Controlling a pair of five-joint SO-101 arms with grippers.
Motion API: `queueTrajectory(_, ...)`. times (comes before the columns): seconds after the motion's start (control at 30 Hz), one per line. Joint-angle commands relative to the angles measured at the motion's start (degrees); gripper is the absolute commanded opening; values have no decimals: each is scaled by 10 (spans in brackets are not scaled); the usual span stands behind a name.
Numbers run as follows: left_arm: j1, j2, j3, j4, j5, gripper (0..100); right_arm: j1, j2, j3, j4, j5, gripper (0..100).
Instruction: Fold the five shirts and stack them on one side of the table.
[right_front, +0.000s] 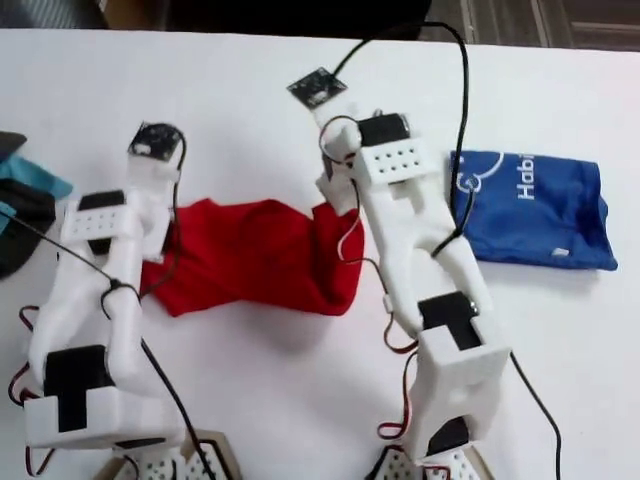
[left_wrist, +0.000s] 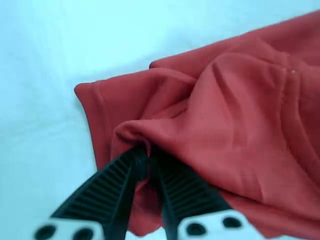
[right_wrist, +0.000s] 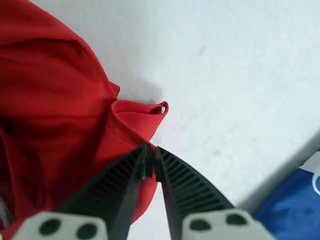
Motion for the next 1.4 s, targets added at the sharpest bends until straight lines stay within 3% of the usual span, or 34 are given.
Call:
queueTrajectory(0.0,-3,-29,15,-37,25,27,51,-37,-17,2,3,21)
queueTrajectory(0.13,-3,-29,15,-40,51,27,97,-37,5,-12,4,23)
queueTrajectory(0.3,-2,-28,17,-40,52,27,83,-44,-8,-14,4,34)
queueTrajectory(0.53,9,-27,21,-41,52,27,83,-44,-130,53,4,278)
queueTrajectory(0.67,19,-28,42,-71,49,27,113,-36,-142,133,4,268)
queueTrajectory(0.83,18,-28,44,-78,49,27,124,0,-56,134,-3,262)
queueTrajectory(1.03,19,-28,45,-82,50,27,157,42,15,66,-66,262)
queueTrajectory(1.37,19,-28,45,-82,48,27,138,38,46,87,-174,262)
